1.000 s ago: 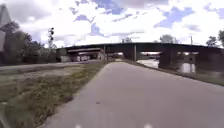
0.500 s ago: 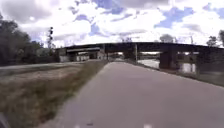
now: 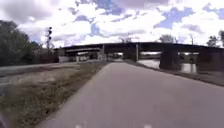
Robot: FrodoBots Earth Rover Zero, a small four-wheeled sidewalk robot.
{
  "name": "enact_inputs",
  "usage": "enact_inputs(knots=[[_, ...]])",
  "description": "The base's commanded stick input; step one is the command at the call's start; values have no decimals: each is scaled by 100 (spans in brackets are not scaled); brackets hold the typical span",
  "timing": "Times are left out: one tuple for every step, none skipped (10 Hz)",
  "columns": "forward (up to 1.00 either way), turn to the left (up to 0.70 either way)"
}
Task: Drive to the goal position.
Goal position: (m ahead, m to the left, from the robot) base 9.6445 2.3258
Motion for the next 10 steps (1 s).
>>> enact_inputs(knots=[[100, 0], [100, 0], [100, 0], [100, 0], [100, 0], [100, 0], [100, 0], [100, 0], [100, 0], [100, 0]])
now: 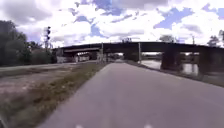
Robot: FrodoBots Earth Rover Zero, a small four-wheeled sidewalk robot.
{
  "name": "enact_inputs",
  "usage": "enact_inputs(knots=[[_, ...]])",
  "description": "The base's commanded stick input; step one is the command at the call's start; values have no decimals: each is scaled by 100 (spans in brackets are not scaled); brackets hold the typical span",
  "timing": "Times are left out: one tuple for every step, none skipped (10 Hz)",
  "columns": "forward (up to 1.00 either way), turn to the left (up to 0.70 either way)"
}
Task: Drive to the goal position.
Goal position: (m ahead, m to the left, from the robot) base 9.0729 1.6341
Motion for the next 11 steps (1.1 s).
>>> enact_inputs(knots=[[100, 0], [100, 0], [100, 0], [100, 0], [100, 0], [100, 0], [100, 0], [100, 0], [100, 0], [100, 0], [100, 0]])
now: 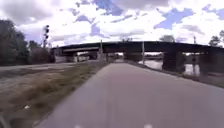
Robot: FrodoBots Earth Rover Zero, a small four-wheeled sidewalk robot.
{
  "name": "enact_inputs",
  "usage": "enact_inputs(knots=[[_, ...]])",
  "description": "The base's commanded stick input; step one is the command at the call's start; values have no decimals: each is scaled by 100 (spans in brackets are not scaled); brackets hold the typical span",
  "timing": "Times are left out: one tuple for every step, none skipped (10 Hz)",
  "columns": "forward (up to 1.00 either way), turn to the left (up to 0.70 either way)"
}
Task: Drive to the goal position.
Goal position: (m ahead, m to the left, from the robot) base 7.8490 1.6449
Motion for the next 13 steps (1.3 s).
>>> enact_inputs(knots=[[100, 0], [100, 0], [100, 0], [100, 0], [100, 0], [100, 0], [100, 0], [100, 0], [100, 0], [100, 0], [100, 0], [100, 0], [100, 0]])
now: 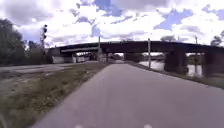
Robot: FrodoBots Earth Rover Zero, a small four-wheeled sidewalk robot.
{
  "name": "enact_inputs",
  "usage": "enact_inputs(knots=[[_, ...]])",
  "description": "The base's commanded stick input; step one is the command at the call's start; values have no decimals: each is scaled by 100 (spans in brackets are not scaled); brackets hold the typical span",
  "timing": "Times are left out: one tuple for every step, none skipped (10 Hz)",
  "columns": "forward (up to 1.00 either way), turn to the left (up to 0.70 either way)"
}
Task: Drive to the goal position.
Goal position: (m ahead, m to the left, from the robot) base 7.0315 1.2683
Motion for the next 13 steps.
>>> enact_inputs(knots=[[100, 0], [100, 0], [100, 0], [100, 0], [100, 0], [100, 0], [100, 0], [100, 0], [100, 0], [100, 0], [100, 0], [100, 0], [100, 0]])
